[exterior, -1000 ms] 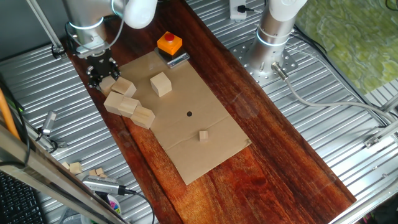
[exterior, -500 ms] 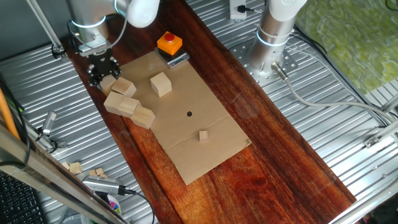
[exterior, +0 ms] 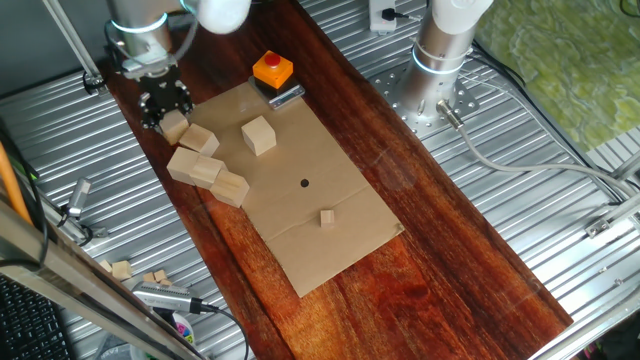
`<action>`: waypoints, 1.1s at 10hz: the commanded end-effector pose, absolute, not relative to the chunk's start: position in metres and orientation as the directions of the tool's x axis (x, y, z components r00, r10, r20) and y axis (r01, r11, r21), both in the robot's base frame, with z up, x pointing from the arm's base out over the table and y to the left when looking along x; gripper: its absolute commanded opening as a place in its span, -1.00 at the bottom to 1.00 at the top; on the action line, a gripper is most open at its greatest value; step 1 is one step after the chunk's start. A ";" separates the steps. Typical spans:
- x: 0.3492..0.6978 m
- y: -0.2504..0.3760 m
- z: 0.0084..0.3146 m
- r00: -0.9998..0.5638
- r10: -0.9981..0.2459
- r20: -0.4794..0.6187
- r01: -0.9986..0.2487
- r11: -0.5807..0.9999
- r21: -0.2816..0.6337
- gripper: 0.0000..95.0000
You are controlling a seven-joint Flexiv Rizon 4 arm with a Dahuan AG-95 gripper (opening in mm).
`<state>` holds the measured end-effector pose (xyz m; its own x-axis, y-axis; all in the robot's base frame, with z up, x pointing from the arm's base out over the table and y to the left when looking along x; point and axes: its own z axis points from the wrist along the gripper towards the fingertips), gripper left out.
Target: Stack the blocks into a pyramid shape
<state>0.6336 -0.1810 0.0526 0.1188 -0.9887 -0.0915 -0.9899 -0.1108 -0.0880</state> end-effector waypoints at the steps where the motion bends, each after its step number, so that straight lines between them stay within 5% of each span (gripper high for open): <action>1: 0.630 -0.179 0.068 0.085 -0.992 -0.091 -0.995 -0.079 -0.069 -1.00; 11: 0.598 -0.138 0.120 -0.131 -0.988 -0.087 -0.991 0.129 0.026 -1.00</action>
<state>0.5955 -0.1353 0.1203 -0.1306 -0.9877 -0.0861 -0.9913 0.1290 0.0247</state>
